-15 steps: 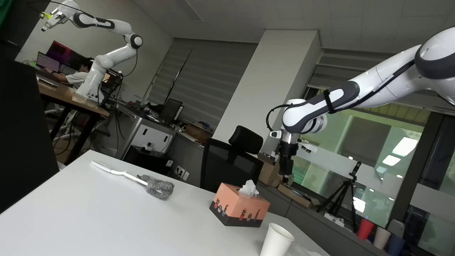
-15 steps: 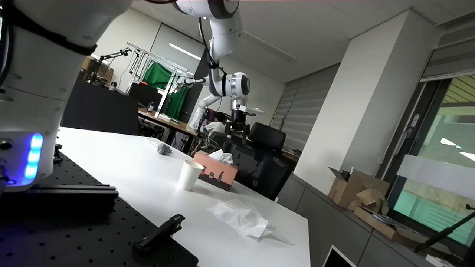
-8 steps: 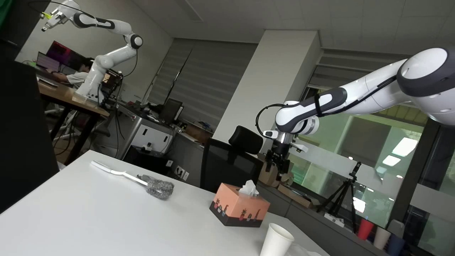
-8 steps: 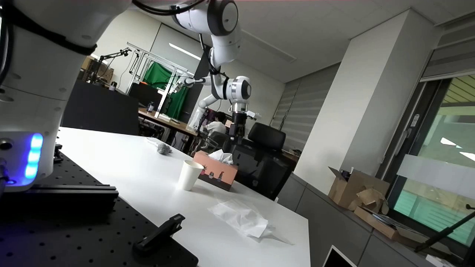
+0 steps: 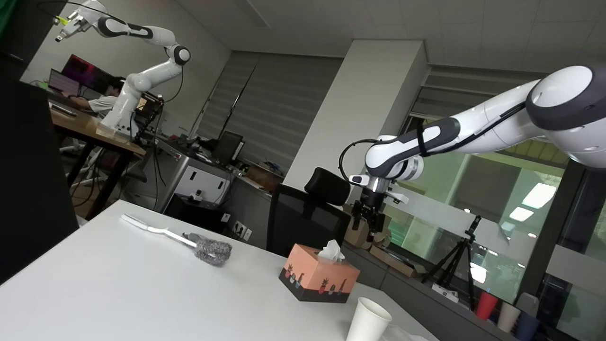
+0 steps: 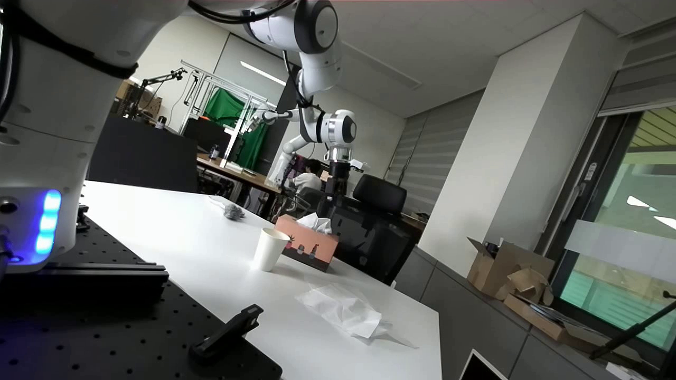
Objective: Remove one square of tissue from the pink tissue box and place it on the table
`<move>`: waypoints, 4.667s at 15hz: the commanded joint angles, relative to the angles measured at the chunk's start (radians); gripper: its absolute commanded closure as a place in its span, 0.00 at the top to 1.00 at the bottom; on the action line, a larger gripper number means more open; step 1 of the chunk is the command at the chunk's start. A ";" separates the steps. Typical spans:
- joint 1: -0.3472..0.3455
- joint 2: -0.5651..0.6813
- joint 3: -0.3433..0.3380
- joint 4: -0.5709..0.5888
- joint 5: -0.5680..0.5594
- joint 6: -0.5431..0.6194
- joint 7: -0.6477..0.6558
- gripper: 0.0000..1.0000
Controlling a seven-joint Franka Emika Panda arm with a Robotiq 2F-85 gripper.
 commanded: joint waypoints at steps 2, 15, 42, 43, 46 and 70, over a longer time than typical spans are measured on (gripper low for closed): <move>0.012 0.000 -0.018 0.002 0.016 0.000 -0.007 1.00; 0.071 0.221 0.057 0.196 0.133 -0.075 -0.229 0.75; 0.184 0.236 -0.063 0.483 0.001 -0.292 -0.279 0.00; 0.184 0.226 -0.071 0.491 -0.015 -0.298 -0.278 0.00; 0.171 0.188 -0.093 0.511 -0.045 -0.297 -0.274 0.00; -0.062 0.394 -0.204 0.545 -0.103 -0.488 -0.770 0.00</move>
